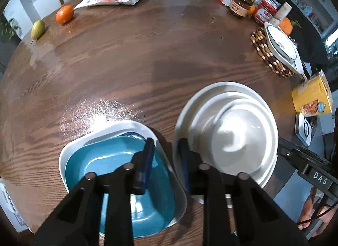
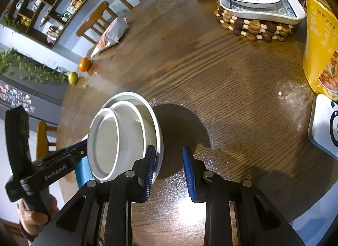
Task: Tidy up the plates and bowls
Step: 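Reach to the nested bowl stack and grasp its rim with both tools, then lift and carry the nested bowls with both tools over the teal dish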
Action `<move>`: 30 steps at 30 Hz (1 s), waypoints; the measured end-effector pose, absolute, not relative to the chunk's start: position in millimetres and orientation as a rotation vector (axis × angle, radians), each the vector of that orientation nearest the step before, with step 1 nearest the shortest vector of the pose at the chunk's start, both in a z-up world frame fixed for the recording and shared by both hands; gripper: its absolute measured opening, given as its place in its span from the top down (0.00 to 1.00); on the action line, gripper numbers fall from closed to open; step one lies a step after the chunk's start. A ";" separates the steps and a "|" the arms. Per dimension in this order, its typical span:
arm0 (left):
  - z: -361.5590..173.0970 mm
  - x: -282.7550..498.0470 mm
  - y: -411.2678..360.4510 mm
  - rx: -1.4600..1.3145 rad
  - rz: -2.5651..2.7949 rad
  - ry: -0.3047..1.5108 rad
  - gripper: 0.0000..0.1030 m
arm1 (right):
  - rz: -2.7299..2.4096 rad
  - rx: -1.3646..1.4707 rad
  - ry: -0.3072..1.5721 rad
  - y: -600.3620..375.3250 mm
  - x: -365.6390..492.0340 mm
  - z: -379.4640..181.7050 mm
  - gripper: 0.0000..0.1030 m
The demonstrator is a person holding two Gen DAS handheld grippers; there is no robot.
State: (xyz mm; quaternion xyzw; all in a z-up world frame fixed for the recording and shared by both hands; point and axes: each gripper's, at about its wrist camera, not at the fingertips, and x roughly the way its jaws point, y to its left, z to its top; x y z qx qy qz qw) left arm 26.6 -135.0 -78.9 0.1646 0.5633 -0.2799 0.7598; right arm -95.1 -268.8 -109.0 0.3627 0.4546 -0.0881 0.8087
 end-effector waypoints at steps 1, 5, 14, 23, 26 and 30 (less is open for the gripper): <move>-79.0 25.8 -136.5 0.364 -0.611 1.223 0.88 | -0.188 0.770 0.971 -267.8 -94.5 -108.2 0.78; -79.5 24.6 -139.0 0.374 -0.615 1.212 0.94 | -0.195 0.738 0.971 -263.2 -91.9 -104.9 0.82; -79.5 24.6 -140.9 0.367 -0.617 1.203 0.98 | -0.210 0.682 0.975 -255.8 -84.6 -100.5 0.90; -79.1 22.9 -144.7 0.377 -0.605 1.178 0.98 | -0.245 0.635 0.976 -250.3 -80.0 -97.1 0.90; -78.9 22.4 -144.6 0.373 -0.604 1.176 0.98 | -0.255 0.621 0.976 -249.6 -80.3 -96.3 0.90; -79.1 22.2 -145.0 0.357 -0.604 1.179 0.97 | -0.272 0.587 0.964 -248.4 -81.5 -90.5 0.90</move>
